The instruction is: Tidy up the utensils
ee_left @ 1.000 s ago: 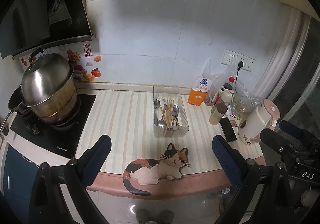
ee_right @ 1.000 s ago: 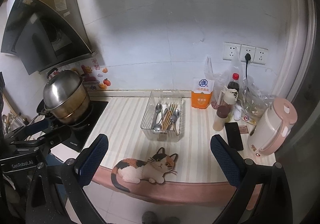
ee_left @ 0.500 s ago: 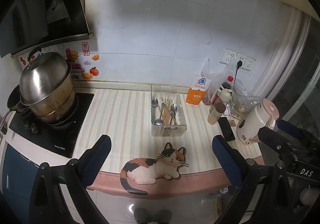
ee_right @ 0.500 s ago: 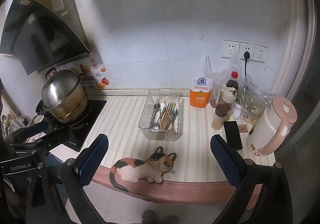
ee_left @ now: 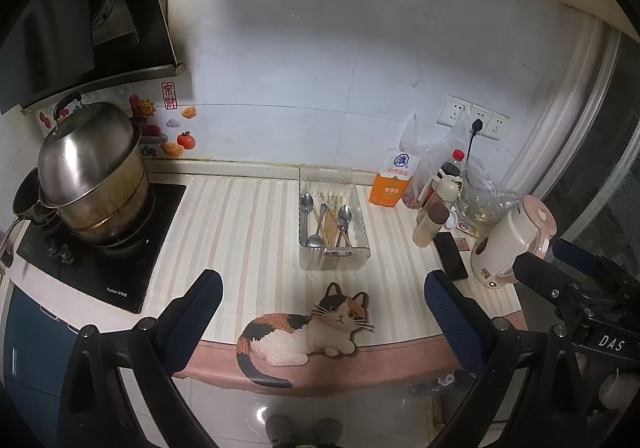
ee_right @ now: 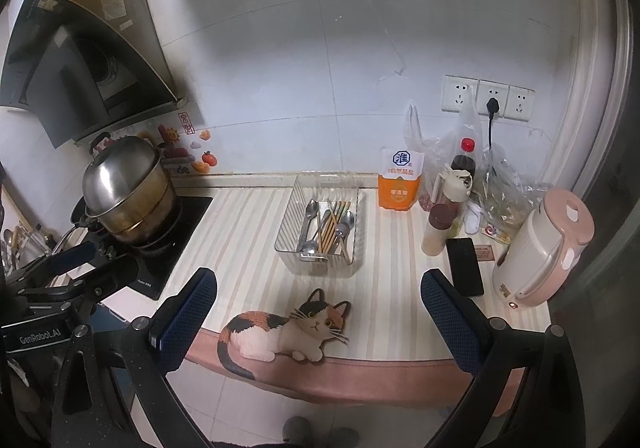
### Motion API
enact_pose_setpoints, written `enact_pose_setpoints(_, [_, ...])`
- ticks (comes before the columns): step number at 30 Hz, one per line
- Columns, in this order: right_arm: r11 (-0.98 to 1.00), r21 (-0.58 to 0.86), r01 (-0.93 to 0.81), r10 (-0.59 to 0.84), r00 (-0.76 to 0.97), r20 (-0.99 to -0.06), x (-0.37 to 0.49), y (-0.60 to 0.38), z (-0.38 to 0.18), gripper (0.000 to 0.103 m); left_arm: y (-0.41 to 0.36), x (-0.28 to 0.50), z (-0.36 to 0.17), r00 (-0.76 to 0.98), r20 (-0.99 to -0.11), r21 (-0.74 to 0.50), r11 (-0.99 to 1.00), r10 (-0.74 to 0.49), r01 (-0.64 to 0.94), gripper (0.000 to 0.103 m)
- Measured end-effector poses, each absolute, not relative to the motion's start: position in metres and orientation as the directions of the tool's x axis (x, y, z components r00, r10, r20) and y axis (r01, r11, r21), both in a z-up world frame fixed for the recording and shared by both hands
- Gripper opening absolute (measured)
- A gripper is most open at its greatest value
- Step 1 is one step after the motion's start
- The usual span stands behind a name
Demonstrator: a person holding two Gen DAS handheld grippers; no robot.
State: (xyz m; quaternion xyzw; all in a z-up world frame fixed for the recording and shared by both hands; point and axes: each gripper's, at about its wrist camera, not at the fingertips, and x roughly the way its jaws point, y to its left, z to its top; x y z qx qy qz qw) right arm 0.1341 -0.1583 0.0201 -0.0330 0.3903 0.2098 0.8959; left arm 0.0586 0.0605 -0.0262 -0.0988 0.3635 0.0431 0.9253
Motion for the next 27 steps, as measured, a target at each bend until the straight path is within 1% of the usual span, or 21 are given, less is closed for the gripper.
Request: enact_pose_setpoints(27, [0.920, 0.105, -0.376, 0.334, 0.619, -0.711, 0.1279, -0.1667, 0.0234, 0.103, 0.0528, 0.0559, -0.0223, 0.735, -0.678, -0.145, 0.982, -0.008, -0.122, 0.103])
